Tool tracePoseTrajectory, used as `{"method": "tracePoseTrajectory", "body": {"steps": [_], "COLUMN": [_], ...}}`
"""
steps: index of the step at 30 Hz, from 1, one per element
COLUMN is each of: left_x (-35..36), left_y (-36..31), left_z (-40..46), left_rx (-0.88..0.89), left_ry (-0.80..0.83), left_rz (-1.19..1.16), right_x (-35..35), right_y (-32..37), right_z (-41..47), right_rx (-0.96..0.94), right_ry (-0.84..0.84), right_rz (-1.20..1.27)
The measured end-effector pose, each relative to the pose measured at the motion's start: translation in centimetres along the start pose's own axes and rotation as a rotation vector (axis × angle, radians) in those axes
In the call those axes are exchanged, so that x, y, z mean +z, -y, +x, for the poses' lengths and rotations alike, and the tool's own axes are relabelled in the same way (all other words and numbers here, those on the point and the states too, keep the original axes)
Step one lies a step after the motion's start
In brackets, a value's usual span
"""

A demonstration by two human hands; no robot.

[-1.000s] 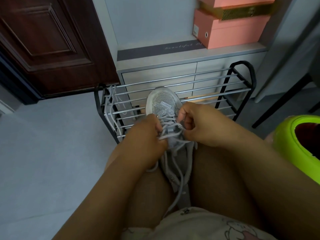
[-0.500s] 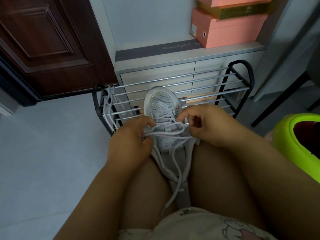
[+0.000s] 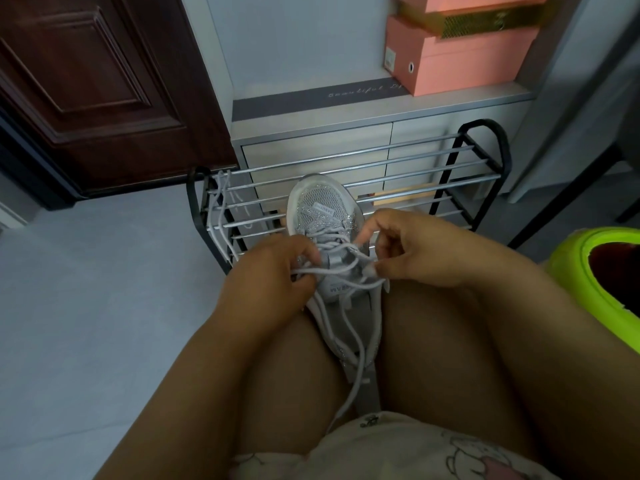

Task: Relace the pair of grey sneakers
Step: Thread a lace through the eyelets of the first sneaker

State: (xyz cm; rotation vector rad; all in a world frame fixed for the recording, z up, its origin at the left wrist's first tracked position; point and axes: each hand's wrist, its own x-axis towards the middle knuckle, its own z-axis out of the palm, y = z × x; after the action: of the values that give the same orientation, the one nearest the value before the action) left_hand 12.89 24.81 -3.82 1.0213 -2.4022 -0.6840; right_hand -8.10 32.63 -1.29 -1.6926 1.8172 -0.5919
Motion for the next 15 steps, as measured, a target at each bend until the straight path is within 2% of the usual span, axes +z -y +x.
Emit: {"method": "tracePoseTrajectory", "body": {"steps": [3,6,9,15], "left_x": [-0.1,-0.1,-0.5,-2.3], "left_y": [-0.1,-0.2,0.0,0.8], "left_z": [0.0,0.1,0.2,1.1], "left_rx": [-0.013,-0.018,-0.042,-0.093], "left_ry": [0.021,0.026,0.064,0.269], "left_rz": [0.012,-0.003,-0.040,-0.193], "right_x": [-0.4,-1.0,-0.9,0.2], "right_y": [0.3,0.3,0.3,1.5], "right_z": [-0.5,-0.9,-0.9,-0.5], "right_rx": [0.039,0.048,0.049,-0.041], "right_ry": [0.077,0.021,-0.093,-0.331], "right_rz": [0.101,0.180,0.016,-0.281]}}
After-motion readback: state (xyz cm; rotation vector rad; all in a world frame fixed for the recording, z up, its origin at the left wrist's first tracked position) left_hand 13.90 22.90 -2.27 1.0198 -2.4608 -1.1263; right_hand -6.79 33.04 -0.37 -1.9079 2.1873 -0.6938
